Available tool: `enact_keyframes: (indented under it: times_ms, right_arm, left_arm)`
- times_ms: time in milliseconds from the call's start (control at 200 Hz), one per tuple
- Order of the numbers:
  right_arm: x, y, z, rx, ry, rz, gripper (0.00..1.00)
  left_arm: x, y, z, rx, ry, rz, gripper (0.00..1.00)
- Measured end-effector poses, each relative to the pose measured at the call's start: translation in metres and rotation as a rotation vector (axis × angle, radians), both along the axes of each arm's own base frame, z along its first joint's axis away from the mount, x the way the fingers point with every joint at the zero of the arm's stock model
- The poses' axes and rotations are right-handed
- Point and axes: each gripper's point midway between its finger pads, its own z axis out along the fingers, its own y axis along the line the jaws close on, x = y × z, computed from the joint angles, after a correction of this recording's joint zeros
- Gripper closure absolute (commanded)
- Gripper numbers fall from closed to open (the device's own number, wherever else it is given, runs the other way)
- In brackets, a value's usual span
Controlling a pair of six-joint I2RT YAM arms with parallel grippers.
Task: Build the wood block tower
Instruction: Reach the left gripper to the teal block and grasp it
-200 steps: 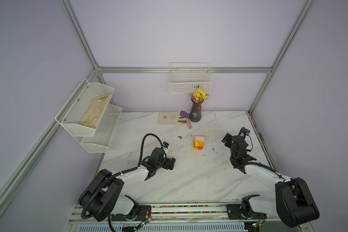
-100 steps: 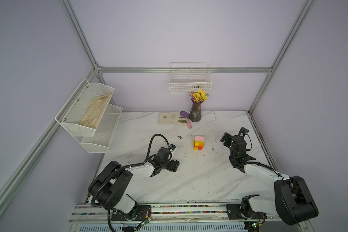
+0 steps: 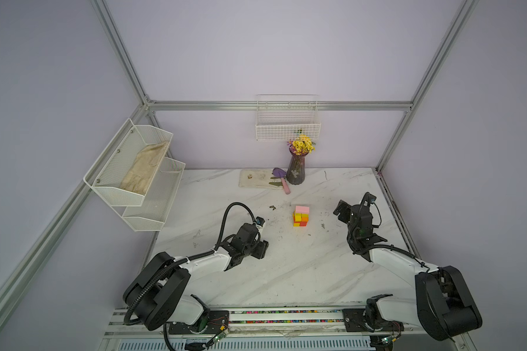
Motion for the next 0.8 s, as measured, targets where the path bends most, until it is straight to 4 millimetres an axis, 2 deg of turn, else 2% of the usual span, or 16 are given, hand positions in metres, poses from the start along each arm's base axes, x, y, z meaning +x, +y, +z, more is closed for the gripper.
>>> enact_keyframes:
  times_ms: [185, 365, 675, 800]
  right_arm:
    - [0.0, 0.0, 0.0, 0.0, 0.0, 0.001, 0.03]
    - [0.0, 0.0, 0.0, 0.001, 0.0, 0.001, 0.03]
    - [0.0, 0.0, 0.0, 0.001, 0.0, 0.001, 0.03]
    - [0.0, 0.0, 0.0, 0.001, 0.0, 0.001, 0.03]
  left_arm:
    - [-0.003, 0.006, -0.011, 0.044, 0.026, 0.013, 0.29]
    - [-0.005, 0.006, -0.015, 0.057, 0.032, 0.009, 0.45]
    - [-0.007, 0.005, -0.022, 0.076, 0.044, 0.007, 0.52]
    - [-0.005, 0.006, -0.023, 0.087, 0.033, 0.013, 0.61]
